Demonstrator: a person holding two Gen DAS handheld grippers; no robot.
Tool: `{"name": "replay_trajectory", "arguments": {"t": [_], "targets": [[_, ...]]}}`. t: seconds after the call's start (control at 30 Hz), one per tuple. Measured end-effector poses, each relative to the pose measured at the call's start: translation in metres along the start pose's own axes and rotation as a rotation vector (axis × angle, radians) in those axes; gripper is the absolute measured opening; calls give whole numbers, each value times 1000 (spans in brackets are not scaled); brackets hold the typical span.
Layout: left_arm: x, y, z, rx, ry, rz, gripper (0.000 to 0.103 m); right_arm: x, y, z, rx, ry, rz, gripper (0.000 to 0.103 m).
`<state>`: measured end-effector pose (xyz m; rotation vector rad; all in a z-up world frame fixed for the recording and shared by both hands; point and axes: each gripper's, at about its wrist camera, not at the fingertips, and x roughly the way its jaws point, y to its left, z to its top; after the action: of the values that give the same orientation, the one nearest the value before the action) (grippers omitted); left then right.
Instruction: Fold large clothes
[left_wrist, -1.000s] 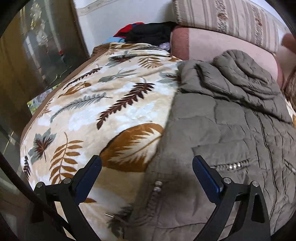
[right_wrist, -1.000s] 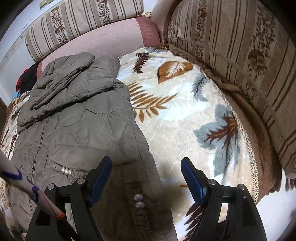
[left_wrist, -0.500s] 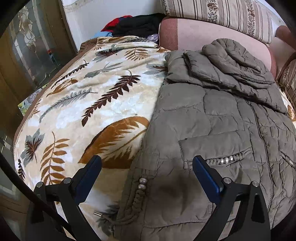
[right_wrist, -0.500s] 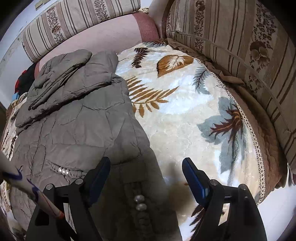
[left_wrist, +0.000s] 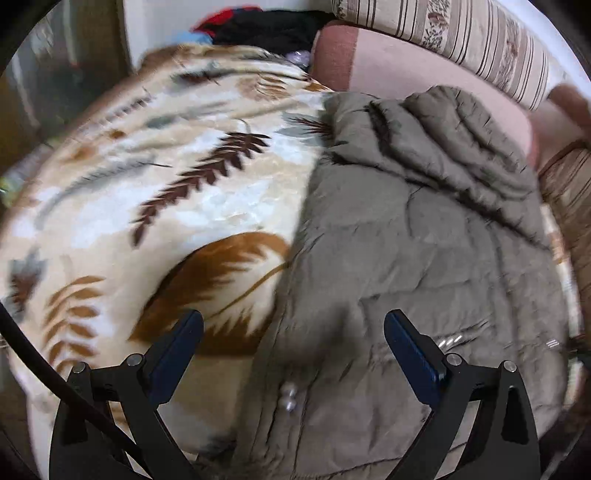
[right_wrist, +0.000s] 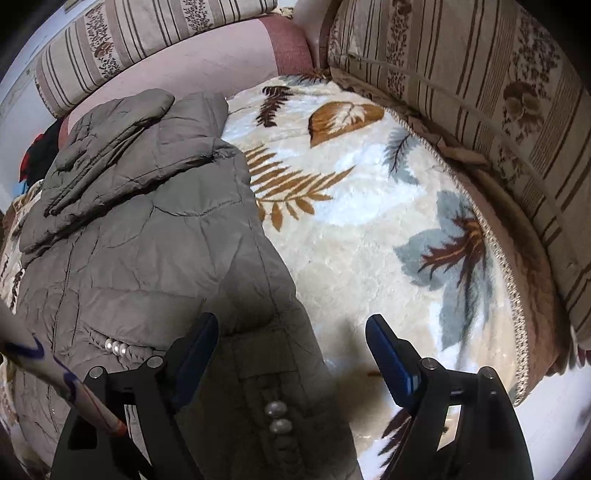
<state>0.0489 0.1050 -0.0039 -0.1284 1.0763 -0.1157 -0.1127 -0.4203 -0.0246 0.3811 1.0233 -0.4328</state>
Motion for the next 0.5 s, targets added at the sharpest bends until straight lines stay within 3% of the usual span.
{"name": "replay_trajectory", "arguments": {"t": [0.13, 0.23, 0.37, 0.5], "targets": [[33, 29, 27, -96, 104, -192, 98, 12, -10, 6, 47, 42, 84, 86], [55, 36, 38, -112, 151, -253, 98, 24, -18, 10, 94, 81, 157, 86], [83, 31, 39, -129, 242, -428, 98, 31, -25, 18, 143, 78, 250, 89], [85, 16, 29, -87, 231, -452, 98, 42, -30, 28, 183, 107, 360, 89]]}}
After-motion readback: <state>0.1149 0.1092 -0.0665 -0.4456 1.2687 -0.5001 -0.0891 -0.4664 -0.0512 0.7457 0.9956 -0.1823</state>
